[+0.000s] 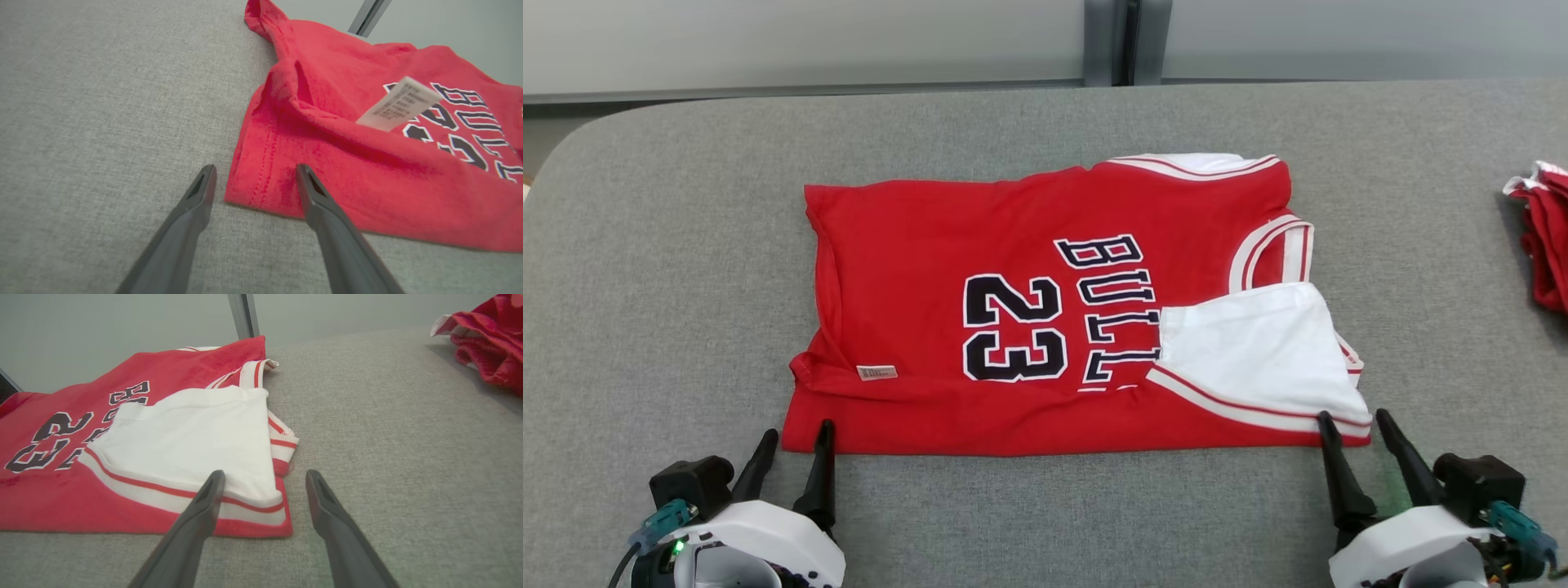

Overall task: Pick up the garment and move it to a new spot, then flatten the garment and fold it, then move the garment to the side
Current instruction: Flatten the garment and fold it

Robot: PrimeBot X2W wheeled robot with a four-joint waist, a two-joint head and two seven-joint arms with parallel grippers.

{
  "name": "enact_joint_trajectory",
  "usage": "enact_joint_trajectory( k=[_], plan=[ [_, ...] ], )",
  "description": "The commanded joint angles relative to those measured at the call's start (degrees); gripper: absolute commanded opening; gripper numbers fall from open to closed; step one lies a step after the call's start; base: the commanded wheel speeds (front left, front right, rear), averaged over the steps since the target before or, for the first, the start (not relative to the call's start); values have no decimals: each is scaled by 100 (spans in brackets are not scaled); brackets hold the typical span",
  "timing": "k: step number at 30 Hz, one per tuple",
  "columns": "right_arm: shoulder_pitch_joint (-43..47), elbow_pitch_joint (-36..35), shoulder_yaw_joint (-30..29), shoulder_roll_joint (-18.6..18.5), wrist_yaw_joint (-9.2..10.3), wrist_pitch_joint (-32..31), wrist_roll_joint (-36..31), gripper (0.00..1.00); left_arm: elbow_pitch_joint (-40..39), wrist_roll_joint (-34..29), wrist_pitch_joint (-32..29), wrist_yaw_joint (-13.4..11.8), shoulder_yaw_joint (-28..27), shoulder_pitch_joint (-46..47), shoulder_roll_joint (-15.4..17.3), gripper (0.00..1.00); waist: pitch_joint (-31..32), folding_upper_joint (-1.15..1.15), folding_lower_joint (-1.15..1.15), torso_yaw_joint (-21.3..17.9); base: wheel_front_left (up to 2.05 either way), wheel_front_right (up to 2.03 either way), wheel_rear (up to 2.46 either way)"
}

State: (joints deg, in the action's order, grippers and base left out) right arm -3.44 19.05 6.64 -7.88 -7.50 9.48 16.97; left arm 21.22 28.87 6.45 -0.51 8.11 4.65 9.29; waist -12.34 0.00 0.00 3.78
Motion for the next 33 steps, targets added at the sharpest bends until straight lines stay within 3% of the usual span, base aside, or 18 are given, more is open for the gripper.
enact_joint_trajectory(
  k=[1,7,10,11,12,22,33],
  plan=[
    [-131,182,65,15,2,11,50,100,103,98,-64,51,-24,120,2,100,-85,0,0,37,0,0,0],
    [-463,875,316,37,2,30,387,100,584,433,-328,325,-77,377,28,100,-221,0,0,69,0,0,0],
    [-565,1033,458,24,2,21,567,99,696,470,-389,438,-23,442,60,11,-244,0,0,58,0,0,0],
    [-594,1081,509,4,1,-15,596,39,710,485,-377,467,-4,456,72,0,-247,0,0,55,0,0,0],
    [-611,1089,533,-4,1,27,661,0,720,442,-383,483,36,459,101,0,-247,0,0,50,0,0,0],
    [-333,744,532,-173,7,151,932,0,299,290,-241,393,76,66,350,0,-57,0,0,22,0,0,0],
    [839,-98,285,-146,7,-479,1078,0,-815,503,-936,52,-37,-997,630,0,464,0,0,-57,0,0,0]
  ],
)
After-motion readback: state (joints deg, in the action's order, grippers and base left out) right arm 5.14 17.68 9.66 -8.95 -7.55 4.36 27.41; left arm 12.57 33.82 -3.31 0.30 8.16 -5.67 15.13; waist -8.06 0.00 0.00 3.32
